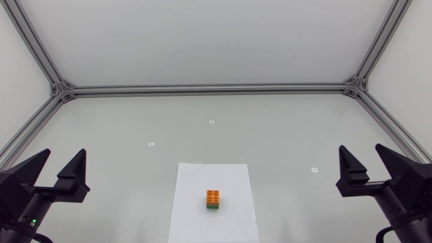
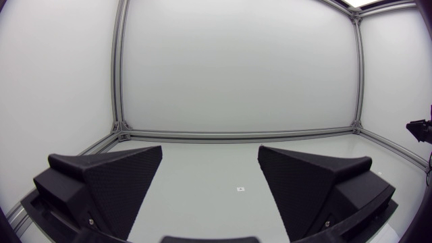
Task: Pick up the orange 2x2 brick with the right arm and stack it on top of the green 2x2 brick in the center
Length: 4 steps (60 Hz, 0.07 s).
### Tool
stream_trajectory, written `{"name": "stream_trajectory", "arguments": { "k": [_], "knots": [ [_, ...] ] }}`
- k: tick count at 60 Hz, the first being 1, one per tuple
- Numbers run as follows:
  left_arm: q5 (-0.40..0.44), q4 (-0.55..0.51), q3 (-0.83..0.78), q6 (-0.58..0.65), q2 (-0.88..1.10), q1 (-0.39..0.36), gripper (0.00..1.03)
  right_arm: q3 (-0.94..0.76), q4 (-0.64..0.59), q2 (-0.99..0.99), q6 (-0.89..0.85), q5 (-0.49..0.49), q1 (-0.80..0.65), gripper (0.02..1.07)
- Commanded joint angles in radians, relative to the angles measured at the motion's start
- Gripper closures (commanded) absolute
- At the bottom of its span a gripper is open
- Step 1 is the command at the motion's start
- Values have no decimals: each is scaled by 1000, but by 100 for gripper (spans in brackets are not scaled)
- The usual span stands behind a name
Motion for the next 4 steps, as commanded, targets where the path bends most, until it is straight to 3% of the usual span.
{"name": "stream_trajectory", "arguments": {
  "k": [1, 4],
  "knots": [
    [3, -11, -41, 5, -6, 1, 4, -24, 17, -6, 28, 3, 7, 6],
    [3, -11, -41, 5, -6, 1, 4, -24, 17, -6, 28, 3, 7, 6]
  ]
}}
